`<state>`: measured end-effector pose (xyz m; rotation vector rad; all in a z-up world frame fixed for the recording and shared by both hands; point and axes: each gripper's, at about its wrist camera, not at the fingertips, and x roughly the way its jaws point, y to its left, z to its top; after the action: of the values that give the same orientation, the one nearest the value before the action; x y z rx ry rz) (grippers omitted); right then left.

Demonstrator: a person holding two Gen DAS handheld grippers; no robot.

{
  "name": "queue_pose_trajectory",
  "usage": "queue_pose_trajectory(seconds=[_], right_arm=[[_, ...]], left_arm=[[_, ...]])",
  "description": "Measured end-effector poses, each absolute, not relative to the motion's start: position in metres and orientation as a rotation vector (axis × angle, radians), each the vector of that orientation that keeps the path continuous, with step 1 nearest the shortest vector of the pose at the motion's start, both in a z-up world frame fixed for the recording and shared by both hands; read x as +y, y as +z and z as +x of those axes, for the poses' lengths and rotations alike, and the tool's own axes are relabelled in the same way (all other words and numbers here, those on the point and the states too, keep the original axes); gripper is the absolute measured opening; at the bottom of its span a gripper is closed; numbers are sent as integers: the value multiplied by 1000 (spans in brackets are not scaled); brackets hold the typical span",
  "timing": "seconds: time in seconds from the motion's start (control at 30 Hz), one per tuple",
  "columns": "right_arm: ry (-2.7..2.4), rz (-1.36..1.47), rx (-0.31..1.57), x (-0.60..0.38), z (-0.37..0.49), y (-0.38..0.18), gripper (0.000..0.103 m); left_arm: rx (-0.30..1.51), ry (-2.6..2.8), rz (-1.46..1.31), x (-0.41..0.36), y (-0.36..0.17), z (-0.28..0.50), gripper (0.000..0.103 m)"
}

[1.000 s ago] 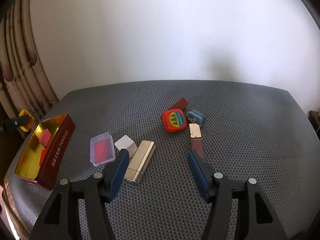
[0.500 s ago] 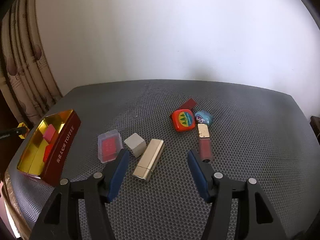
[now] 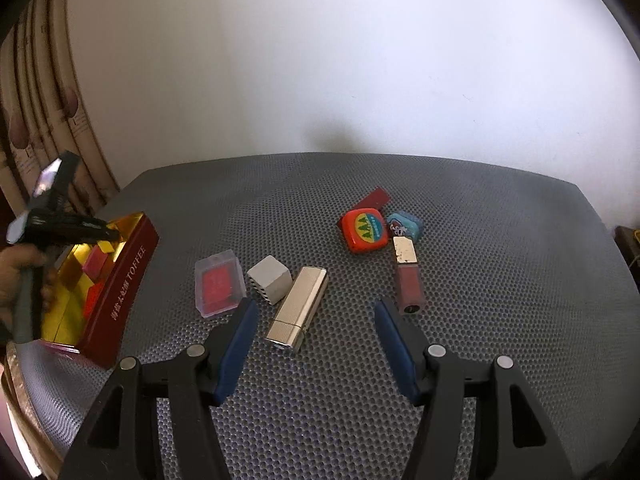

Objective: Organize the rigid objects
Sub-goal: 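Carry the yellow cube with the left gripper into the tray and release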

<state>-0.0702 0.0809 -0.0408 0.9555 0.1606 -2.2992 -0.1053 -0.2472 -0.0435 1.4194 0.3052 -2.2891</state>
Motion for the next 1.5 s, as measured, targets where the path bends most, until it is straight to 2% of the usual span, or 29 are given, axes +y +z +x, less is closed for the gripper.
queue_pose_trajectory(seconds=[0.5,0.53,0.6,0.67,0.73,0.8,0.97,1.03,1.2,1.27,1.4,1.5], right_arm=[[-2274,978,91,86,-75,-47,62],[-2524,1045,-44,87,-74,-47,62],[-2531,1046,-53,90,-74,-47,62],[-2534,1048,-57,93,-74,-46,62],[-2537,1049,-60,94,-74,-46,62],[-2541,1048,-55,96,-73,-45,62],[-2565,1045,-55,100,-72,-44,62],[-2589,1053,-51,105,-73,-45,62],[-2630,1122,-93,123,-76,-55,62],[-2633,1143,-105,127,-77,-58,62],[-2640,1122,-79,129,-71,-55,62],[-2629,1112,-70,129,-69,-54,62]], left_arm=[[194,-2225,1449,-234,-64,-121,27],[183,-2224,1451,-232,-64,-121,28],[173,-2222,1452,-233,-64,-122,29],[178,-2223,1441,-234,-62,-120,42],[174,-2204,1400,-238,-55,-115,69],[202,-2238,1348,-238,-42,-106,85],[103,-2320,1156,-223,6,-74,92],[64,-2387,1050,-211,32,-58,102],[-36,-2573,992,-149,65,-43,102],[-35,-2645,1070,-124,59,-47,102],[-1,-2674,1283,-80,13,-64,102],[6,-2650,1337,-60,-15,-73,102]])
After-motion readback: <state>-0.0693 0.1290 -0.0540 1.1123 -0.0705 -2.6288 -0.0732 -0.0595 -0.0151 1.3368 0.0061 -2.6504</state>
